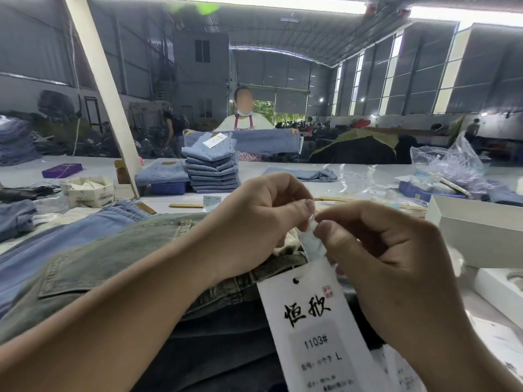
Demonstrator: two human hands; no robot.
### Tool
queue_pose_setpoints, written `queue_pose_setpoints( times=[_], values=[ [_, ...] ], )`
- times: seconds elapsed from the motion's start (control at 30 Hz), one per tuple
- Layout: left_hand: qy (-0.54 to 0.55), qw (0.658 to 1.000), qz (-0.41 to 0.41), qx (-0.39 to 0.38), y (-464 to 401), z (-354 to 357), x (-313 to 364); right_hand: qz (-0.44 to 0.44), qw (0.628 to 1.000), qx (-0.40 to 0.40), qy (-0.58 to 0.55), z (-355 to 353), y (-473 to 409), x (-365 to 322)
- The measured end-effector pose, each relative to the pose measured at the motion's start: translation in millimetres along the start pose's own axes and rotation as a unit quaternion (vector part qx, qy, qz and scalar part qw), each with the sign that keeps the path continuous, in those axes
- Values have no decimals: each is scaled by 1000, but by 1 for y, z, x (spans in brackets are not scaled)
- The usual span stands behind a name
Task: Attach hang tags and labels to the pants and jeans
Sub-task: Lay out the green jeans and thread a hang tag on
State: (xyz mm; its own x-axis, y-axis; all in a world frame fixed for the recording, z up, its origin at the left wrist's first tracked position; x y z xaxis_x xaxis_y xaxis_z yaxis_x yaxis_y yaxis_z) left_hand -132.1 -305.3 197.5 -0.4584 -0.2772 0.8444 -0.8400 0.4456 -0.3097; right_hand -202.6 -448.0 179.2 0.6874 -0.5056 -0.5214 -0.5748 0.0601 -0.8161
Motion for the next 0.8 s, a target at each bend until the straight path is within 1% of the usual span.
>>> queue_pose_setpoints(
  times=[0.13, 0.2, 0.3, 0.43, 0.57, 0.8],
  values=[
    [44, 999, -8, -2, 0, 0, 2, 8, 1000, 19, -3, 2, -3, -2],
    [77, 997, -18, -6, 0, 0, 3, 27, 999, 27, -32, 2, -4, 2],
    [115, 993, -35, -7, 0, -1, 2, 49, 995, 16, -83, 2, -5, 9],
    [125, 991, -50, -6, -1, 0, -3, 63, 993, 0, -102, 4, -5, 9],
    [111, 993, -33, -12, -1, 3, -7, 50, 996, -5, -76, 6, -6, 8],
    [127, 992, -18, -10, 2, 3, -10, 41, 998, 5, -39, 9, -9, 10]
  ],
)
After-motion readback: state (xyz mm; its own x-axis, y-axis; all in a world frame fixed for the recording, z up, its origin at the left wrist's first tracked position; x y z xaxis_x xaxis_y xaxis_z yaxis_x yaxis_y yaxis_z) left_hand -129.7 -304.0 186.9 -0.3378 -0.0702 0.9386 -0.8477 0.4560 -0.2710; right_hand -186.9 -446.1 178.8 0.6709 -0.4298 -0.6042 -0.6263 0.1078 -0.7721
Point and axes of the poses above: each hand's wrist, its own y-axis away from the middle knuckle, its own z-axis out of the palm, x = y × z, the point moved 3 cm from there along -y, towards the middle knuckle, and after that the axes turned 8 degrees about -z, right-handed, at the moved point
